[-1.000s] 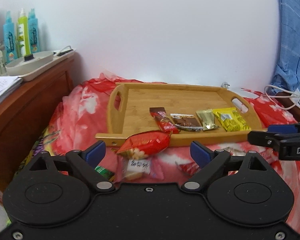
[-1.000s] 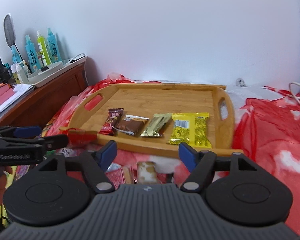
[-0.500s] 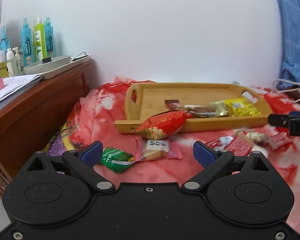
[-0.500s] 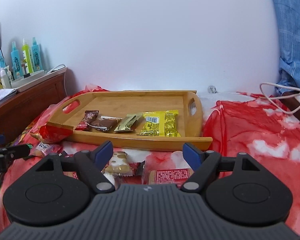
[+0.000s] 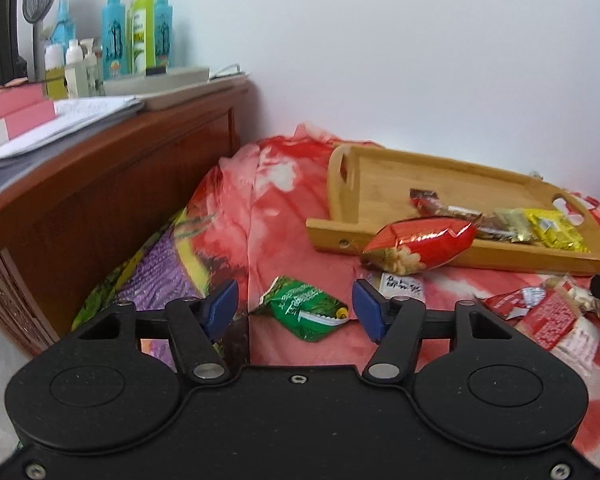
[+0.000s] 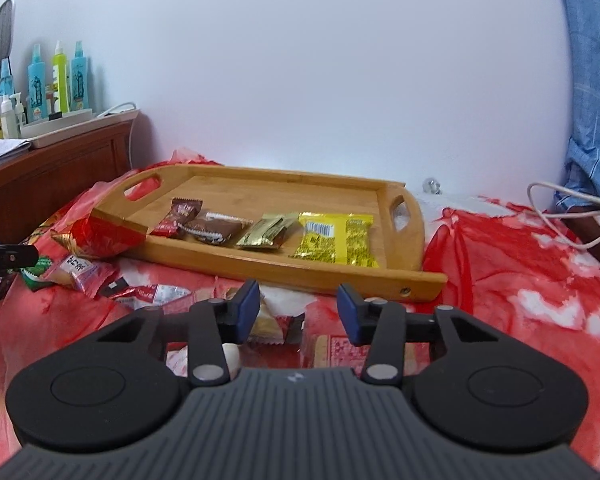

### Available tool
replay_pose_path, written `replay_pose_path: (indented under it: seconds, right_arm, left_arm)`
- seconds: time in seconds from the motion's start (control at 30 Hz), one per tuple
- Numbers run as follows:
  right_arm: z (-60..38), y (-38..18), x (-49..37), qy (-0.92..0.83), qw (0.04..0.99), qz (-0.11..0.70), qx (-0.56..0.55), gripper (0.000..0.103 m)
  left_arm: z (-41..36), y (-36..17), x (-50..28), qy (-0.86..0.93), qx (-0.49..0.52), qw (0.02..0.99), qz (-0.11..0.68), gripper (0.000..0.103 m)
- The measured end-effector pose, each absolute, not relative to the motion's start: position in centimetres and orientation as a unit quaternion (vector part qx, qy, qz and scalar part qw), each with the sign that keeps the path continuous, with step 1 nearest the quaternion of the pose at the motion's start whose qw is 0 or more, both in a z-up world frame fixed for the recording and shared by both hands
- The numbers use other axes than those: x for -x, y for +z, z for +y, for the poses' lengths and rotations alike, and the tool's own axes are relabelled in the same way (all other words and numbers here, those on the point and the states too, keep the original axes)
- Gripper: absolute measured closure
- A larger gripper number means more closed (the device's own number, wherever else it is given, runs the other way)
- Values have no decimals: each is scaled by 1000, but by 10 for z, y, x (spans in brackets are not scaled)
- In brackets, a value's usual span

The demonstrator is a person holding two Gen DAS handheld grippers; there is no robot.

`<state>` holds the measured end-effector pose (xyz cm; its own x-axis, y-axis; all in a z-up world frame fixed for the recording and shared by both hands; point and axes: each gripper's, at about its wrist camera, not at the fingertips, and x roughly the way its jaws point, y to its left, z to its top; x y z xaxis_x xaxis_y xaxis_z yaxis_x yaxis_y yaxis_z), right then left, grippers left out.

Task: Organize snacks
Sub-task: 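Withdraw both tools from the tray toward the remaining snacks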

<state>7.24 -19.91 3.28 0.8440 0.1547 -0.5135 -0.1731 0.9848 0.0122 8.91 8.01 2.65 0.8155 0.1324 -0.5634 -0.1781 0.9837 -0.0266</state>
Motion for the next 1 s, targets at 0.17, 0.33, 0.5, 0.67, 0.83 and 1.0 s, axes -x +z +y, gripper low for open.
replay_pose_path:
  seconds: [0.17,0.33,0.5,0.67,0.83,1.0]
  right_arm:
    - [-199,29,-75,96,956,277,2,53]
    - [-199,26,-77,102,954,283,-8,53]
    - [-204,24,-82,97,951,292,-28,40]
    - [-212,23,-87,106,945,304,-64,40]
    - [-208,21,-88,116,943,306,-63,40]
    - [-210,19,-90,118,941,311,-69,40]
  left_arm:
    - [77,17,-97,80,43,949,301,42]
    - [76,12,-101,79,36,948,306,37]
    - [74,11,-103,80,35,949,303,34]
    - [74,11,-104,78,37,950,300,34]
    - [74,7,-107,79,45,948,306,29]
    - [77,5,-106,74,64,945,311,37]
